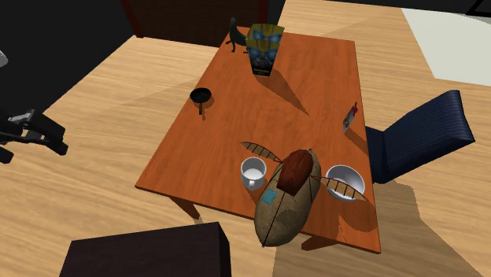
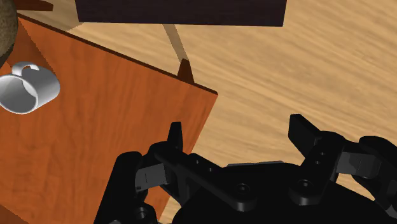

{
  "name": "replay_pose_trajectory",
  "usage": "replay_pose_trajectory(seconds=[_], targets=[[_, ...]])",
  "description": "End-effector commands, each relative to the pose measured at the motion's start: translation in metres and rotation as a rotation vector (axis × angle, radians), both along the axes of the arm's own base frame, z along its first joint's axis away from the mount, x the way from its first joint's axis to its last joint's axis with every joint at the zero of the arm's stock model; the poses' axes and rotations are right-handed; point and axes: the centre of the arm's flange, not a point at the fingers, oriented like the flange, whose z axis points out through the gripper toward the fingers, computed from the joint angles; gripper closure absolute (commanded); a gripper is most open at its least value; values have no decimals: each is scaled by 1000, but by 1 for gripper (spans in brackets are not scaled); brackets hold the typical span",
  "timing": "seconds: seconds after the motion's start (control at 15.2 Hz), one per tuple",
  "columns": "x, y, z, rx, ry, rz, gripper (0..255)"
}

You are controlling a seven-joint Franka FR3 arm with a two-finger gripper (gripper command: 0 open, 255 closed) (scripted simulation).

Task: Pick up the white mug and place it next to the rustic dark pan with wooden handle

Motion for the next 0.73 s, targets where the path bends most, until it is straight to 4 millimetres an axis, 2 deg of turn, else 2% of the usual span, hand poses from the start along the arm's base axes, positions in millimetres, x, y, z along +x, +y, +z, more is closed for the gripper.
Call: replay_pose_trajectory(seconds=[0.0, 0.66], targets=[[0, 0, 0, 0, 0, 0, 0], [23, -104, -76, -9, 1, -10, 0]])
